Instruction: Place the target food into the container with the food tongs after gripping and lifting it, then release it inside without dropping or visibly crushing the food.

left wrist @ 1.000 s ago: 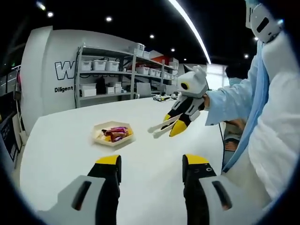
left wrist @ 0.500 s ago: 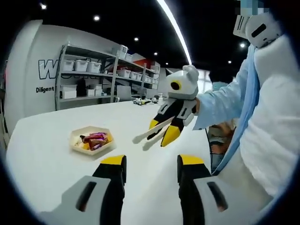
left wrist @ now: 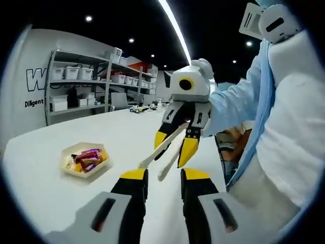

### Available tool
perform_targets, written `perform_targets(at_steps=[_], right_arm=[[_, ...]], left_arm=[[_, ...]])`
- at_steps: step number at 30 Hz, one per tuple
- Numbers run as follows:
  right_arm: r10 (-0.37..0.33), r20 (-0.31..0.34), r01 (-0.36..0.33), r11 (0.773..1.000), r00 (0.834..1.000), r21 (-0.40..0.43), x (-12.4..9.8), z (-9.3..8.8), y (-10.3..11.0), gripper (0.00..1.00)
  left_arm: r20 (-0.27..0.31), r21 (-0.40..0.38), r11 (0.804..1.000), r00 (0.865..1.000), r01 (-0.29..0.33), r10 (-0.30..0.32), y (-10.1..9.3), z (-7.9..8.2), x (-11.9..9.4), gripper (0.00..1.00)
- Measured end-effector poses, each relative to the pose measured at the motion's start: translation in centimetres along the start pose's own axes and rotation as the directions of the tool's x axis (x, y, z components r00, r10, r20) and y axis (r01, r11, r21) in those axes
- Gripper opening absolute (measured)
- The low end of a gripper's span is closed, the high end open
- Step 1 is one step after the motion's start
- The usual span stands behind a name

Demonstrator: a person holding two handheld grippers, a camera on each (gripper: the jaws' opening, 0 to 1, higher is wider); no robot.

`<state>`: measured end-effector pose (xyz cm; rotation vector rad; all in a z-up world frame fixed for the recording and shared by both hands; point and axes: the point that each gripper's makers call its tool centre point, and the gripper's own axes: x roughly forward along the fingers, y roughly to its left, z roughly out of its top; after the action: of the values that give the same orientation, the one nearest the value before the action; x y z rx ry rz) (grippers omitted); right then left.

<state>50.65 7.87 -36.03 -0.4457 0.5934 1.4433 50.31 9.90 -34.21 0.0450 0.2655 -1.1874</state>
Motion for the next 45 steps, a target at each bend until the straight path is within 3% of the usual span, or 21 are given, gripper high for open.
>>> perform_targets(at_steps=[3, 17, 30, 45], right_arm=[[0.020, 0.002, -0.020, 1.000, 1.000, -0.018, 0.0, 0.1, 0.4, 0.16], [0.033, -0.002, -0.033, 0.997, 0.999, -0.071, -0.1, 0.0, 0.7, 0.18], [0.070, -0.009, -0.070, 0.994, 0.998, -0.081, -0.1, -0.9, 1.1, 0.22], [0.021, -0.029, -0.023, 0.996, 0.999, -0.082, -1.0, -2.6, -0.4, 0.27]], left_arm=[[-0.006, 0.010, 1.000, 1.000, 0.012, -0.012, -0.1, -0.1, 0.1, 0.12], [-0.045, 0.068, 0.994, 0.996, 0.080, -0.077, -1.7, -0.5, 0.6, 0.03], [-0.097, 0.118, 0.979, 0.983, 0.169, -0.158, -3.6, -0.5, 1.1, 0.00], [-0.120, 0.114, 0.978, 0.979, 0.177, -0.163, -3.1, -1.0, 0.5, 0.00]])
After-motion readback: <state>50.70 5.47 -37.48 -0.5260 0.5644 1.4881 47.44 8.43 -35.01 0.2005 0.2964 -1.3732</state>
